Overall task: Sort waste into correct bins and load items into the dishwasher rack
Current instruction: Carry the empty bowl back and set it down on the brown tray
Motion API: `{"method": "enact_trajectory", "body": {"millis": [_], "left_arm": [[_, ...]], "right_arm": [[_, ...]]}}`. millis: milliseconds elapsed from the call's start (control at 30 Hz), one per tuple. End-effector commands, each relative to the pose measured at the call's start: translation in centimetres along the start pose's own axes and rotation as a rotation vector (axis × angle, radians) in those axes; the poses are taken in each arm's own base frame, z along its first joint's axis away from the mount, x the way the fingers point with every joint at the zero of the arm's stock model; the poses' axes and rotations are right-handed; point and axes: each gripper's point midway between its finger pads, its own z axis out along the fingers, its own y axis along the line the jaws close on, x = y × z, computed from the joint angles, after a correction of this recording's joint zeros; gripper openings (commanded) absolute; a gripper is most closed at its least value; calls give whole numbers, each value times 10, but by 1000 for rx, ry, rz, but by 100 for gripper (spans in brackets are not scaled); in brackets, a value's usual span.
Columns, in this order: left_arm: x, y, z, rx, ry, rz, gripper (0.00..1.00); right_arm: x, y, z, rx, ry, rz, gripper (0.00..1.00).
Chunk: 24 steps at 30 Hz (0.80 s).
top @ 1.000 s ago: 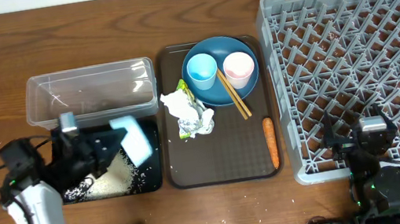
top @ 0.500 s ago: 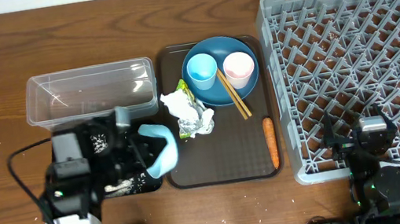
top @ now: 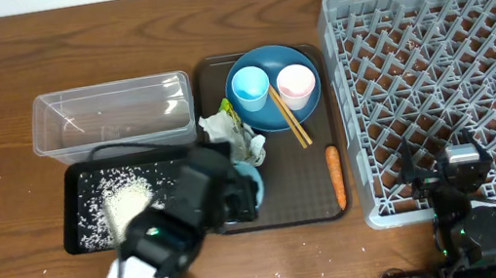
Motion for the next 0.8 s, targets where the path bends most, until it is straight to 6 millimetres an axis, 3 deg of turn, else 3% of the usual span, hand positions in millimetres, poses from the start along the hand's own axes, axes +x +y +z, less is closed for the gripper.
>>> {"method": "enact_trajectory", "body": {"millis": [0, 267, 400, 467, 500, 567, 633, 767], "left_arm": [[-7, 3, 15, -113, -45, 13, 6], [20, 7, 73, -182, 83, 62, 6], [22, 13, 83, -210, 92, 63, 10], [21, 14, 83, -216, 85, 64, 22], [19, 14, 83, -218, 78, 65, 44], [14, 13, 80, -218, 54, 71, 70], [7, 9, 75, -212, 26, 78, 78], [-9, -10, 61, -156, -23, 95, 79]], "right_arm": [[1, -1, 0, 3, 1, -9, 99], [1, -1, 0, 2, 1, -9, 99], [1, -1, 0, 2, 1, -9, 99], [1, -1, 0, 2, 1, -9, 99], [1, -1, 0, 2, 1, -9, 99], [1, -1, 0, 2, 1, -9, 99], [1, -1, 0, 2, 1, -9, 99], [1, -1, 0, 2, 1, -9, 99]]}}
